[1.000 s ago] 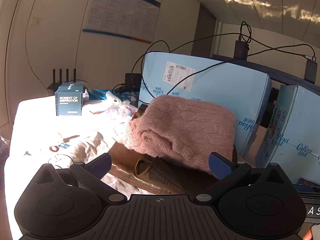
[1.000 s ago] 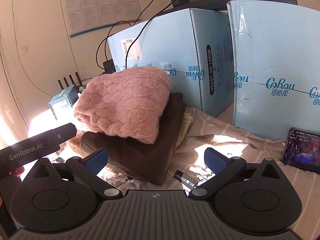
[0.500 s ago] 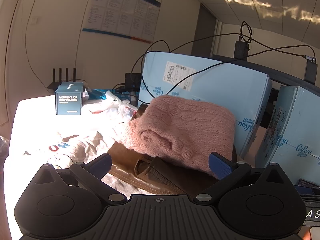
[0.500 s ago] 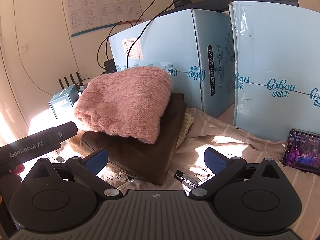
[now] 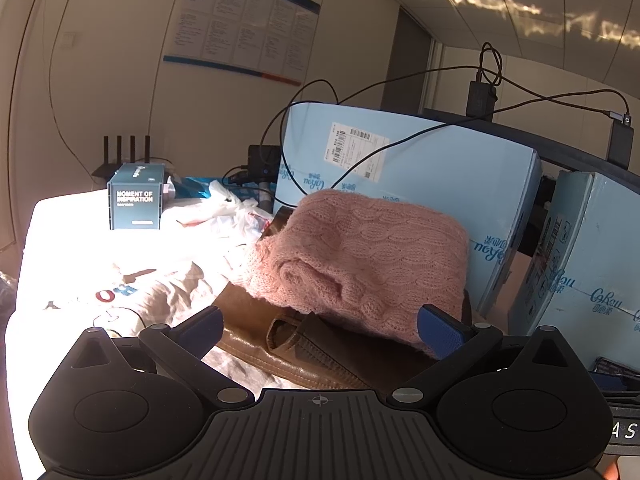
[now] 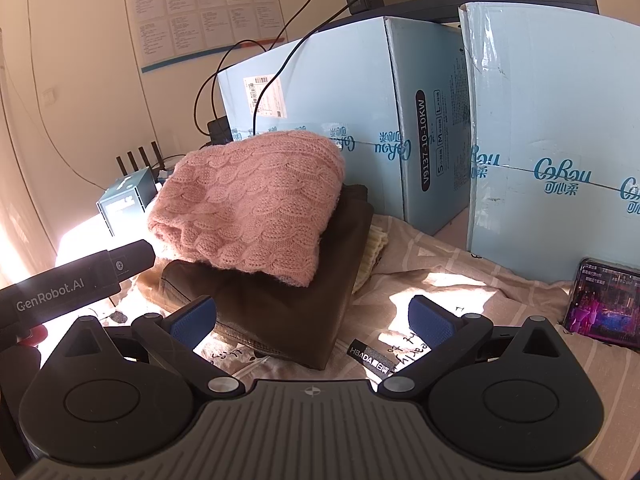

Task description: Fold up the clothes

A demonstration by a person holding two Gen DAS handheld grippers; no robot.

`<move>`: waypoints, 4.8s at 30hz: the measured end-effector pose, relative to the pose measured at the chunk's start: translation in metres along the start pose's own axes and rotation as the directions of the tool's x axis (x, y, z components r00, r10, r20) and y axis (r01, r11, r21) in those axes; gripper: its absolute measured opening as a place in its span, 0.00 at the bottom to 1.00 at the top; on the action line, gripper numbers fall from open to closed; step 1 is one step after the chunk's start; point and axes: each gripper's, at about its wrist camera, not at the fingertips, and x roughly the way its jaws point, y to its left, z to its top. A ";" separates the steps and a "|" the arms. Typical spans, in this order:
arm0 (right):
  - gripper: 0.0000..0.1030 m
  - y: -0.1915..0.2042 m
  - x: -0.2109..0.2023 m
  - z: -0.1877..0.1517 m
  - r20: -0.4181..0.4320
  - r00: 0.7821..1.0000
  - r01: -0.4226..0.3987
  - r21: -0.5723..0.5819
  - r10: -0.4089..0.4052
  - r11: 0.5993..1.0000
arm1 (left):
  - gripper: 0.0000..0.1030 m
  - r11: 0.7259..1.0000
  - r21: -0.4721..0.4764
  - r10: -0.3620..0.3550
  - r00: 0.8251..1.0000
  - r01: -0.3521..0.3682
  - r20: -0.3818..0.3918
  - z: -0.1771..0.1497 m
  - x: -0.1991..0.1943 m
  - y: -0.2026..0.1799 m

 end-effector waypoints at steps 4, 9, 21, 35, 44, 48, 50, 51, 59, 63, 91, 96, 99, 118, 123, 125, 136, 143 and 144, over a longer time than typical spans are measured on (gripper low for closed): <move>1.00 0.000 0.000 0.000 0.000 1.000 0.001 0.000 -0.001 1.000 | 1.00 1.000 0.001 0.001 1.000 -0.001 0.000 0.000 0.000 0.000; 1.00 -0.002 -0.002 0.001 0.005 1.000 0.004 0.005 -0.004 1.000 | 1.00 1.000 0.008 -0.003 1.000 0.003 -0.001 0.000 -0.001 -0.002; 1.00 -0.003 -0.003 0.002 0.012 1.000 0.017 0.006 -0.017 1.000 | 1.00 0.999 0.040 0.020 1.000 -0.021 0.011 0.004 -0.005 -0.003; 1.00 -0.005 -0.006 0.003 0.033 0.999 0.027 0.011 -0.028 1.000 | 1.00 0.991 0.110 0.075 0.996 -0.079 0.039 0.010 -0.013 -0.006; 1.00 -0.004 -0.007 0.003 0.037 0.999 0.028 0.007 -0.029 1.000 | 1.00 0.987 0.144 0.070 0.996 -0.076 0.046 0.012 -0.015 -0.010; 1.00 -0.004 -0.007 0.003 0.037 0.999 0.029 0.006 -0.030 1.000 | 1.00 0.986 0.153 0.062 0.997 -0.068 0.043 0.011 -0.014 -0.012; 1.00 -0.004 -0.007 0.003 0.038 0.999 0.030 0.007 -0.030 1.000 | 1.00 0.986 0.155 0.061 0.997 -0.067 0.042 0.011 -0.014 -0.013; 1.00 -0.004 -0.007 0.003 0.037 0.999 0.030 0.007 -0.030 1.000 | 1.00 0.986 0.155 0.062 0.997 -0.068 0.041 0.011 -0.014 -0.013; 1.00 -0.003 -0.006 0.002 0.036 0.999 0.029 0.003 -0.029 1.000 | 1.00 0.986 0.152 0.061 0.997 -0.067 0.041 0.010 -0.014 -0.012; 1.00 -0.003 -0.006 0.002 0.036 0.999 0.031 0.003 -0.031 1.000 | 1.00 0.986 0.156 0.054 0.998 -0.058 0.032 0.009 -0.013 -0.013; 1.00 -0.004 -0.006 0.002 0.034 0.999 0.031 0.003 -0.031 1.000 | 1.00 0.981 0.184 0.057 0.996 -0.068 0.064 0.008 -0.013 -0.017; 1.00 -0.004 -0.006 0.001 0.034 0.999 0.030 0.002 -0.030 1.000 | 1.00 0.979 0.189 0.062 0.996 -0.074 0.069 0.008 -0.014 -0.018; 1.00 -0.005 -0.007 0.001 0.034 0.999 0.030 0.002 -0.030 1.000 | 1.00 0.979 0.188 0.063 0.996 -0.075 0.069 0.008 -0.014 -0.017; 1.00 -0.005 -0.006 0.002 0.034 0.999 0.028 0.002 -0.029 1.000 | 1.00 0.980 0.186 0.064 0.996 -0.076 0.070 0.007 -0.014 -0.017; 1.00 -0.005 -0.006 0.002 0.034 0.999 0.029 0.002 -0.029 1.000 | 1.00 0.980 0.185 0.065 0.995 -0.077 0.070 0.007 -0.014 -0.017; 1.00 -0.005 -0.006 0.002 0.034 0.999 0.029 0.002 -0.029 1.000 | 1.00 0.980 0.185 0.066 0.995 -0.078 0.071 0.007 -0.014 -0.017; 1.00 -0.005 -0.006 0.002 0.034 0.999 0.029 0.001 -0.029 1.000 | 1.00 0.981 0.177 0.066 0.995 -0.078 0.074 0.007 -0.014 -0.016; 1.00 -0.005 -0.007 0.002 0.034 0.999 0.028 0.001 -0.028 1.000 | 1.00 0.982 0.170 0.065 0.995 -0.078 0.081 0.008 -0.015 -0.016; 1.00 -0.005 -0.007 0.002 0.034 0.999 0.028 0.001 -0.028 1.000 | 1.00 0.982 0.169 0.065 0.995 -0.078 0.081 0.008 -0.015 -0.016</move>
